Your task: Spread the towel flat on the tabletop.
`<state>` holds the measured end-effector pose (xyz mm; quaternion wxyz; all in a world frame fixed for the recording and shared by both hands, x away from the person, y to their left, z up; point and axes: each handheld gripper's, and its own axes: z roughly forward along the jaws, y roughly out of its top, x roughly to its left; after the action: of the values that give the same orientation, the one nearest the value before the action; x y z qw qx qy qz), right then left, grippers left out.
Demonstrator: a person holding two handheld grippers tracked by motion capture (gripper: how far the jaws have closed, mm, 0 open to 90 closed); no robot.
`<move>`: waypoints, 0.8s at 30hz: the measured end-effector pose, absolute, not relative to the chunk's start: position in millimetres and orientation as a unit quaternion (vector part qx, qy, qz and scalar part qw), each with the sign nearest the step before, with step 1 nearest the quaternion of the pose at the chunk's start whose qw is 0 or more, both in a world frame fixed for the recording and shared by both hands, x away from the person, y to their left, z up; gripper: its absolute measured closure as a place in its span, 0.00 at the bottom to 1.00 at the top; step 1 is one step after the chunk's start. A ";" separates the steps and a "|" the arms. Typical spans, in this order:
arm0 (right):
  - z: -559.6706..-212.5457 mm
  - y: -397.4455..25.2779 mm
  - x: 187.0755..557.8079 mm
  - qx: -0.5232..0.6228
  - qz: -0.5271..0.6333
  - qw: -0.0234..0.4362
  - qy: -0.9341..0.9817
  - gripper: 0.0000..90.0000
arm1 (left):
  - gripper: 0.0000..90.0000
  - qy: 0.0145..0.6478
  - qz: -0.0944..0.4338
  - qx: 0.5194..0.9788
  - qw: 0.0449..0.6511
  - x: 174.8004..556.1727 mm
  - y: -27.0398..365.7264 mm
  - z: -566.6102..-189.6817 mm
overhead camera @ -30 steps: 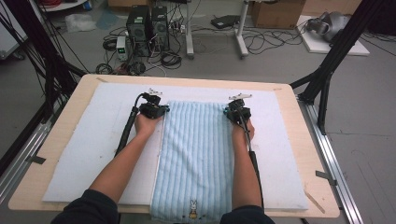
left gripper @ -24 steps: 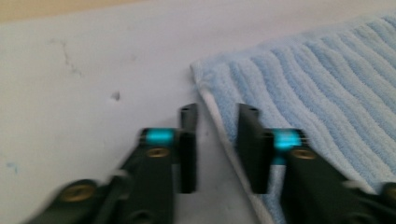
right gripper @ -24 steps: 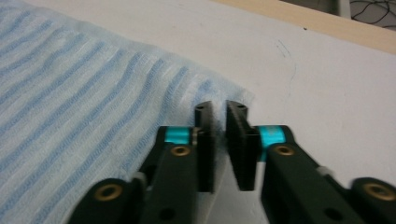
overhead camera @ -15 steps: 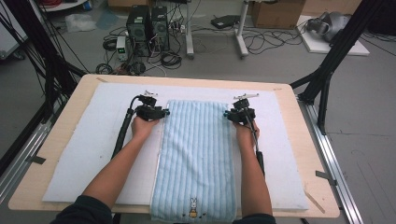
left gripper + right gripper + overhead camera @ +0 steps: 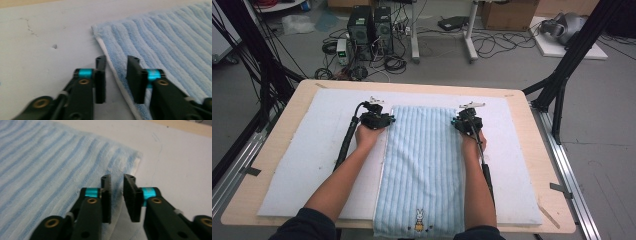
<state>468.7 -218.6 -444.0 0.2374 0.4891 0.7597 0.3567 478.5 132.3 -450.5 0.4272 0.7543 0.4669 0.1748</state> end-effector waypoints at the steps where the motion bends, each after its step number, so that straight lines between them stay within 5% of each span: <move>1: -441.7 -219.8 467.5 0.483 0.363 0.238 0.761 0.75 | 0.70 0.460 0.171 0.752 0.439 477.1 134.2 -450.1; 8: -424.9 -226.8 446.2 0.466 0.399 0.231 0.755 0.50 | 0.44 0.448 0.122 0.727 0.506 459.8 147.8 -443.0; 17: -412.8 -243.8 401.4 0.431 0.429 0.218 0.764 0.29 | 0.20 0.405 0.143 0.721 0.544 423.9 163.2 -432.6; 24: -408.0 -249.7 370.8 0.429 0.439 0.234 0.754 0.13 | 0.21 0.377 0.150 0.719 0.564 399.6 172.1 -427.0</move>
<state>370.8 -249.7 -408.0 0.2344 0.4291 0.7537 0.4392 399.6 172.1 -427.0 0.5640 0.7190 0.3773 0.1502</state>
